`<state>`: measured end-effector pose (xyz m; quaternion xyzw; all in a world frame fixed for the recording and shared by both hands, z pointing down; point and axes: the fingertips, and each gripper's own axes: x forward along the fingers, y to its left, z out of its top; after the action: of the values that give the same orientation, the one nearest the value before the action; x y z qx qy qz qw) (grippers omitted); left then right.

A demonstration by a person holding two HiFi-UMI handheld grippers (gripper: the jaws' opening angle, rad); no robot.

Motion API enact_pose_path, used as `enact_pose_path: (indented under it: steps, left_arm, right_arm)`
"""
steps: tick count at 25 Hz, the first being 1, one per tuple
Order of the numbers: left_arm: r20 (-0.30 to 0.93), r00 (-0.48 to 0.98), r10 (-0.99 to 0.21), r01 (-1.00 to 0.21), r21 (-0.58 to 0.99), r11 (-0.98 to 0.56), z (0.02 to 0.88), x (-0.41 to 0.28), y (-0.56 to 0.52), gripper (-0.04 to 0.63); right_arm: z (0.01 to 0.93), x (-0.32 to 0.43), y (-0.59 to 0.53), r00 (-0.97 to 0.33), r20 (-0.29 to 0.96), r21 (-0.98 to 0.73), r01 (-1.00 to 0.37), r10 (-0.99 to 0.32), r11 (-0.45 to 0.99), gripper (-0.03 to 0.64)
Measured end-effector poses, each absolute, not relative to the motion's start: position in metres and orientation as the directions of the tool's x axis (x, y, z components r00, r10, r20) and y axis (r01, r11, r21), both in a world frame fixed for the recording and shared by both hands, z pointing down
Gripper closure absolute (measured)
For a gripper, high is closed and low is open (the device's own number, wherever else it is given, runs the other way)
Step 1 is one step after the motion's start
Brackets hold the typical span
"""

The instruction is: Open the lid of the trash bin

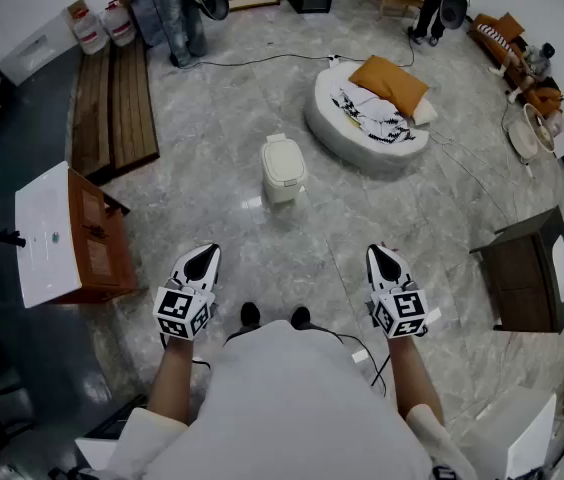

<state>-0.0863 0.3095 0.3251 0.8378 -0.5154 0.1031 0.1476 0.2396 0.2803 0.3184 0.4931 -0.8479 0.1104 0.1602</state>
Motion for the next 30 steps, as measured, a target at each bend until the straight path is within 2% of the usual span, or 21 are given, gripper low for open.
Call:
enact_pose_path:
  steps: [14,30]
  left_arm:
    - [0.317,0.455,-0.832,-0.89,0.151,-0.429,0.327,-0.093,0.297,0.577]
    - [0.309,0.519,-0.797,-0.855,0.156,-0.495,0.333,-0.126,0.288,0.577]
  right_arm:
    - [0.318,0.232,0.267,-0.458,0.385,-0.031,-0.874,-0.801,0.485,0.586]
    - [0.32,0.198,0.279,-0.389,0.394,-0.01,-0.908,-0.833,0.419,0.586]
